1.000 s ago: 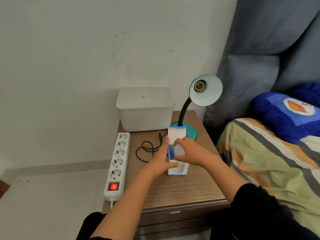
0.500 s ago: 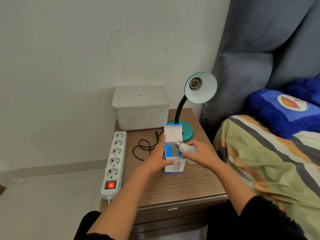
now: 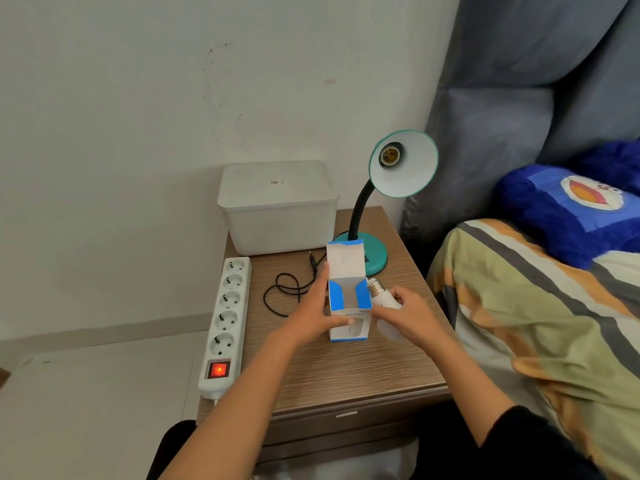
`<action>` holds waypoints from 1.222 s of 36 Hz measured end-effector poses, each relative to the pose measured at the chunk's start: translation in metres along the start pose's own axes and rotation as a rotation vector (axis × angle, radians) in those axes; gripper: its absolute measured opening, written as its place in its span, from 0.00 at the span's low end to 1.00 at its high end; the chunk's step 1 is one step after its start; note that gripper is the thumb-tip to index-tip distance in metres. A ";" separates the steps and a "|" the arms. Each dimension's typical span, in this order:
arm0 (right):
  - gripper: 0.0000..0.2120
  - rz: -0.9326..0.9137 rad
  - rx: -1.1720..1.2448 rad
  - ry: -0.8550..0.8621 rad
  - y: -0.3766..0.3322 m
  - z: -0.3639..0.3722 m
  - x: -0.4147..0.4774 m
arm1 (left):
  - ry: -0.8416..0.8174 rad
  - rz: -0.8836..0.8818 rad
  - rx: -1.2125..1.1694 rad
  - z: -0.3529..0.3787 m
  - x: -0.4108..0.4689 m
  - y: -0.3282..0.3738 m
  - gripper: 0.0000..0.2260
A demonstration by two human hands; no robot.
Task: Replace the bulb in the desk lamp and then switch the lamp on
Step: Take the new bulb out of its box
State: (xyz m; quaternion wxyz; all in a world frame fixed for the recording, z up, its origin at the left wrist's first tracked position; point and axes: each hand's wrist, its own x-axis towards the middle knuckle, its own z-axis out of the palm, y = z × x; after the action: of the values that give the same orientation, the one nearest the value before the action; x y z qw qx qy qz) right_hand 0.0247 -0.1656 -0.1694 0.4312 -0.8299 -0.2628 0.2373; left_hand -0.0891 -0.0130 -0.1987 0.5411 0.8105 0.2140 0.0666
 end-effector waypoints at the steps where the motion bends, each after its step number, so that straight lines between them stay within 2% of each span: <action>1: 0.10 0.002 0.023 0.022 -0.002 0.001 0.002 | 0.001 0.000 -0.003 0.000 0.000 0.000 0.51; 12: 0.10 0.003 0.325 0.345 -0.044 -0.004 0.044 | 0.007 -0.037 -0.033 0.001 -0.001 -0.002 0.51; 16: 0.20 0.074 0.380 0.397 -0.052 -0.003 0.063 | 0.020 -0.059 -0.057 0.004 -0.004 -0.004 0.50; 23: 0.23 0.116 0.297 0.198 -0.056 0.001 0.068 | 0.038 -0.046 -0.065 0.008 -0.007 -0.004 0.48; 31: 0.16 -0.027 0.290 -0.028 -0.040 -0.009 0.043 | 0.036 -0.021 -0.132 0.007 -0.010 -0.001 0.40; 33: 0.13 -0.068 0.295 -0.054 -0.035 -0.014 0.035 | 0.039 -0.020 -0.140 0.008 -0.012 0.001 0.38; 37: 0.13 -0.109 0.270 -0.079 -0.025 -0.018 0.021 | 0.035 -0.026 -0.138 0.007 -0.015 0.003 0.35; 41: 0.13 -0.170 0.213 -0.083 -0.018 -0.017 0.011 | 0.064 -0.043 -0.126 0.009 -0.018 0.007 0.41; 44: 0.14 -0.203 0.125 -0.091 -0.016 -0.012 0.009 | 0.122 -0.032 -0.084 0.010 -0.019 0.008 0.41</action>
State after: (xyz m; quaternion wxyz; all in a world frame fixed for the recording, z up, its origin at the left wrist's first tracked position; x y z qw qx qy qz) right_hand 0.0353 -0.1592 -0.1508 0.4913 -0.7590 -0.3494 0.2457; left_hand -0.1010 -0.0323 -0.1933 0.5615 0.7781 0.2564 0.1162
